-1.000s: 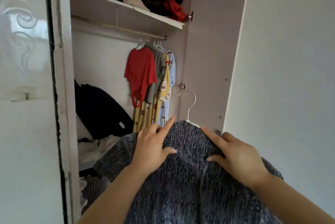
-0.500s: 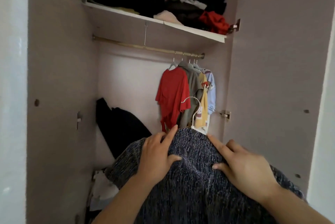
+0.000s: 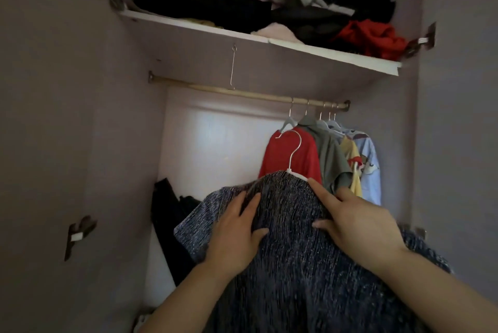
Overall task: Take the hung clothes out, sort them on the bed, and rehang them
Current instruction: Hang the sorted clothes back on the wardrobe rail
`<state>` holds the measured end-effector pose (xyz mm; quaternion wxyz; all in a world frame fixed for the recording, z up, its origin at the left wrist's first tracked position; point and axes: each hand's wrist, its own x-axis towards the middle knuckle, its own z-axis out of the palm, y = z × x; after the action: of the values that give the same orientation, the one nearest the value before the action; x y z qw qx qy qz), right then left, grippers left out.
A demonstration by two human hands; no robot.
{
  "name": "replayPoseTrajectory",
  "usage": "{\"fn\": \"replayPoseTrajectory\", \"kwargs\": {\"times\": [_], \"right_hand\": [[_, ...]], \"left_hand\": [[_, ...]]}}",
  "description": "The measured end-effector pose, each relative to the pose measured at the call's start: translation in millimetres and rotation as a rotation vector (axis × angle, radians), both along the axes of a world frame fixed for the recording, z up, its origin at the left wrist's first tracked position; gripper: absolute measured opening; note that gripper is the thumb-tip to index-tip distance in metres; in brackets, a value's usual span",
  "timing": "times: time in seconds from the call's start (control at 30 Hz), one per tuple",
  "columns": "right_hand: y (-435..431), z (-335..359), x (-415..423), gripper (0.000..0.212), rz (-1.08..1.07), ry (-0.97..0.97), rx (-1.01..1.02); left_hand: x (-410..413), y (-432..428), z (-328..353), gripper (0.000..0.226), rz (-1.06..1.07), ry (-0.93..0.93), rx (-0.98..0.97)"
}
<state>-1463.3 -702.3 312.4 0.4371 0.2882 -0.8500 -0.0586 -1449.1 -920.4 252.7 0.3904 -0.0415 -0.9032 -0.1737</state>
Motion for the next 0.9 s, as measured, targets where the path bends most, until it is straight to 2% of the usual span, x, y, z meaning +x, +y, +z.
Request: {"fn": "replayPoseTrajectory", "kwargs": {"times": [0.4, 0.73, 0.9], "right_hand": [[-124.1, 95.3, -179.0, 0.069, -0.139, 0.130, -0.077], [-173.4, 179.0, -269.1, 0.050, -0.290, 0.163, -0.130], [-180.2, 199.8, -305.5, 0.054, -0.383, 0.172, -0.130]], "left_hand": [[-184.8, -93.3, 58.2, 0.063, -0.034, 0.004, 0.052], [-282.0, -117.4, 94.0, 0.065, -0.154, 0.076, 0.065], [-315.9, -125.5, 98.1, 0.066, -0.149, 0.084, 0.034]]}}
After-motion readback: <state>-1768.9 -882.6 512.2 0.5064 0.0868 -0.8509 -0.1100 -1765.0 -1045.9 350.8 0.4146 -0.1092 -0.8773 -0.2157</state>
